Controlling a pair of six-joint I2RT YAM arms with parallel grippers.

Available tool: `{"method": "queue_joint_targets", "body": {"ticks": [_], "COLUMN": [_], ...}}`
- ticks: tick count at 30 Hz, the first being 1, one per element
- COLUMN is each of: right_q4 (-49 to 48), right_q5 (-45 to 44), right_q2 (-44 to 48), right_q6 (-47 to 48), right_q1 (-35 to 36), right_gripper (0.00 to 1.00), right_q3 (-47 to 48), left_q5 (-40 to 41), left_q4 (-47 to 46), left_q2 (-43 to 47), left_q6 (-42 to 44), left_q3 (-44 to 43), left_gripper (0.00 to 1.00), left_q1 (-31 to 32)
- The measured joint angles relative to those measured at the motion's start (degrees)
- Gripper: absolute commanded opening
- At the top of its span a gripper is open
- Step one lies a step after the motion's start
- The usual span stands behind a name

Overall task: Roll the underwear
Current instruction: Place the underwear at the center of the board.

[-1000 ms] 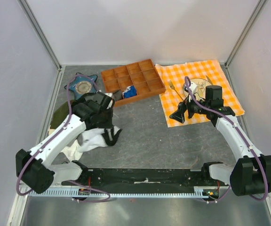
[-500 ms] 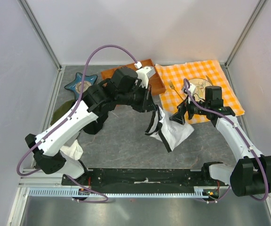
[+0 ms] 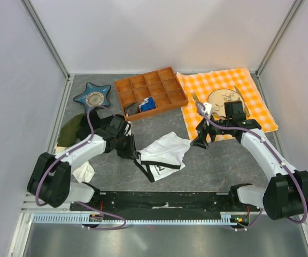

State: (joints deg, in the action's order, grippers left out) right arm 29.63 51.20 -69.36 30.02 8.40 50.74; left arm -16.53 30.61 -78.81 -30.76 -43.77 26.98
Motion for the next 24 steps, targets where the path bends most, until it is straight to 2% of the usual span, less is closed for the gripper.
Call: {"method": "queue_joint_targets", "body": {"ticks": [2, 5, 6, 8, 11, 17, 21, 24], "right_q4": [3.15, 8.55, 9.11, 8.83, 6.78, 1.75, -0.46, -0.92], "right_q5": [0.46, 0.35, -0.17, -3.21, -8.7, -17.68, -21.46, -23.17], "right_q2": [-1.11, -3.04, -3.21, -3.21, -3.19, -6.82, -10.56, -12.0], "right_q6": [5.44, 15.34, 17.18, 20.28, 22.16, 22.69, 22.25, 22.01], "right_q1": [2.49, 9.4, 11.41, 17.0, 23.82, 32.02, 34.16, 34.82], "right_gripper": [0.95, 0.94, 0.93, 0.92, 0.85, 0.75, 0.71, 0.64], "right_q3": [0.22, 0.07, -0.26, -1.44, -3.19, -3.63, -3.89, -4.35], "left_q5": [0.59, 2.84, 3.26, 4.5, 5.16, 8.41, 11.85, 13.27], "left_q4": [-0.15, -1.42, -1.66, -1.81, -1.49, 1.14, 1.27, 0.46], "left_q2": [2.34, 10.64, 13.57, 18.91, 23.8, 26.08, 28.13, 30.73], "left_q6": [-0.72, -1.16, -1.16, -0.9, 1.33, 10.78, 15.69, 17.49], "left_q3": [1.95, 1.99, 1.64, 0.11, -3.65, -12.31, -11.58, -6.75], "left_gripper": [0.48, 0.52, 0.55, 0.57, 0.57, 0.58, 0.58, 0.57], "left_q1": [-0.07, -0.07, -0.09, -0.17, -0.24, -0.24, -0.24, -0.24]}}
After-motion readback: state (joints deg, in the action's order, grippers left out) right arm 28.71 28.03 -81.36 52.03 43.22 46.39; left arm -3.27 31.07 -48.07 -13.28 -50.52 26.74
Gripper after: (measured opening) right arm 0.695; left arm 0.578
